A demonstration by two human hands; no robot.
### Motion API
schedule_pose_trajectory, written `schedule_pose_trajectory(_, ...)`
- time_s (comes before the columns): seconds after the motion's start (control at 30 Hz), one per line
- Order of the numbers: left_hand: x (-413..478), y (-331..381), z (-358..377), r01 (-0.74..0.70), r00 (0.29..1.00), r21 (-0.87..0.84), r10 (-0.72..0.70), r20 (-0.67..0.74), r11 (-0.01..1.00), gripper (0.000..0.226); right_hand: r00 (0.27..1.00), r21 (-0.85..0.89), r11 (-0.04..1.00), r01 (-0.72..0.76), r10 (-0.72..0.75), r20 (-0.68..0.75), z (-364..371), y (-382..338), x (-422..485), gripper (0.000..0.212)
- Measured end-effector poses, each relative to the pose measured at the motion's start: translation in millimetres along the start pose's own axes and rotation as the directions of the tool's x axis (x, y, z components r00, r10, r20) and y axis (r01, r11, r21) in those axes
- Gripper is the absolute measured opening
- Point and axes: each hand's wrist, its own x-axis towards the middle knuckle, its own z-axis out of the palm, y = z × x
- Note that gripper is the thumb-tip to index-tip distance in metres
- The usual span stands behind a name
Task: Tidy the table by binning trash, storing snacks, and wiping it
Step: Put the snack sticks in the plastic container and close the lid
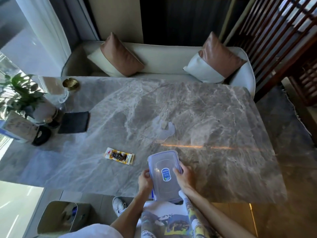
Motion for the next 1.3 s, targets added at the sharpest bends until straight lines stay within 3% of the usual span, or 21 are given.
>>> schedule_pose_trajectory(0.1,6,-1,-3,0.024,0.999,-0.034,-0.024,0.021,0.999,0.032,0.996,0.199,0.977,0.074,-0.081,0.028,-2,-13,-2,0.020)
schedule_pose_trajectory(0.2,15,3,-4,0.032,0.999,-0.050,-0.031,0.009,0.998,0.027,0.994,0.438,0.899,0.017,-0.063,0.092,-10,-18,-1,0.028)
schedule_pose_trajectory(0.3,15,18,0,0.044,0.998,-0.068,-0.041,0.056,0.997,0.029,0.994,0.627,0.772,-0.106,0.091,0.057,-35,-8,8,0.038)
schedule_pose_trajectory(0.4,15,28,7,-0.004,0.989,0.094,-0.010,0.146,0.996,0.032,0.963,0.745,0.653,-0.135,0.263,-0.056,-76,27,25,0.032)
schedule_pose_trajectory(0.47,15,31,10,0.007,0.984,0.168,-0.037,0.174,0.986,0.038,0.915,0.783,0.603,-0.154,0.387,-0.118,-102,59,30,0.033)
schedule_pose_trajectory(0.57,13,28,15,0.123,0.979,0.060,-0.131,0.157,0.991,0.053,0.828,0.788,0.569,-0.235,0.541,-0.145,-125,103,25,0.041)
schedule_pose_trajectory(0.7,4,17,18,0.304,0.951,-0.189,-0.288,0.109,0.934,0.051,0.786,0.721,0.603,-0.342,0.604,-0.132,-125,128,27,0.052)
schedule_pose_trajectory(0.83,-1,4,5,0.396,0.899,-0.183,-0.339,0.278,0.900,0.026,0.828,0.610,0.710,-0.352,0.540,-0.151,-106,115,39,0.054)
schedule_pose_trajectory(0.93,-2,3,-1,0.432,0.875,-0.105,-0.388,0.288,0.896,0.039,0.857,0.499,0.798,-0.339,0.480,-0.187,-90,96,47,0.051)
schedule_pose_trajectory(1.03,0,7,-4,0.398,0.895,-0.044,-0.377,0.238,0.916,0.061,0.921,0.198,0.921,-0.335,0.365,-0.139,-78,86,56,0.053)
schedule_pose_trajectory(1.13,4,12,-9,0.321,0.938,0.111,-0.332,0.103,0.940,0.048,0.943,-0.130,0.937,-0.324,0.310,-0.119,-72,81,60,0.063)
schedule_pose_trajectory(1.23,8,15,-12,0.210,0.974,0.301,-0.226,0.020,0.930,0.040,0.967,-0.186,0.950,-0.249,0.236,-0.092,-65,81,55,0.075)
schedule_pose_trajectory(1.3,9,15,-13,0.150,0.982,0.385,-0.182,0.048,0.911,0.037,0.974,-0.239,0.945,-0.225,0.217,-0.060,-63,85,53,0.079)
